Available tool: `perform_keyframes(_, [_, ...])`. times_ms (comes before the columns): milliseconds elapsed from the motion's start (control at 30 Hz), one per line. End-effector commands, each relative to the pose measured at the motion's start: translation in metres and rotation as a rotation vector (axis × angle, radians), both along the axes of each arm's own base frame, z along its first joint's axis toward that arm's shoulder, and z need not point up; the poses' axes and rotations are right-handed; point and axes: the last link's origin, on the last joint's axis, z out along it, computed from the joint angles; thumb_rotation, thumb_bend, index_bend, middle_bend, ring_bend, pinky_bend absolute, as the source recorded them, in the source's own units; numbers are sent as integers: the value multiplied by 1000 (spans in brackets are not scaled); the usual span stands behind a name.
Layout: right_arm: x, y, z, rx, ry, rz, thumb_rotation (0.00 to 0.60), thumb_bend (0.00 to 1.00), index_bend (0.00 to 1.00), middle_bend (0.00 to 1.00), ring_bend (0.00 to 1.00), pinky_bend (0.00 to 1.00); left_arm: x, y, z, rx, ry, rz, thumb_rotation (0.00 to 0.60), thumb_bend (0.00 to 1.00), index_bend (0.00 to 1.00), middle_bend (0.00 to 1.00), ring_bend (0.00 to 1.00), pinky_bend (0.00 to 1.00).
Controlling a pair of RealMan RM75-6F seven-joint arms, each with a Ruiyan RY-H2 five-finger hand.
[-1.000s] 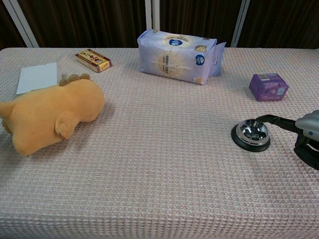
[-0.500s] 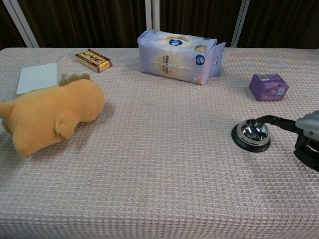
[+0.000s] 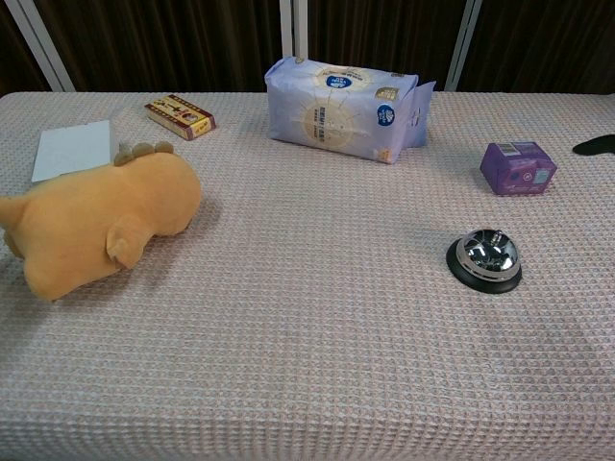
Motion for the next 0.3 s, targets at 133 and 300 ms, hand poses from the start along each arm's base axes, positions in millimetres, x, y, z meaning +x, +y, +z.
perform_keyframes(133, [-78,36,61,-232,-88,-211,600,1,0,0,0,0,0,0,1,7,-13,2,473,65,101,88,79,226])
perform_keyframes(300, [-91,41,63,-211,-25,-307,600,65,0,0,0,0,-4,1,1,10,-9,10,473,64,101,88,79,226])
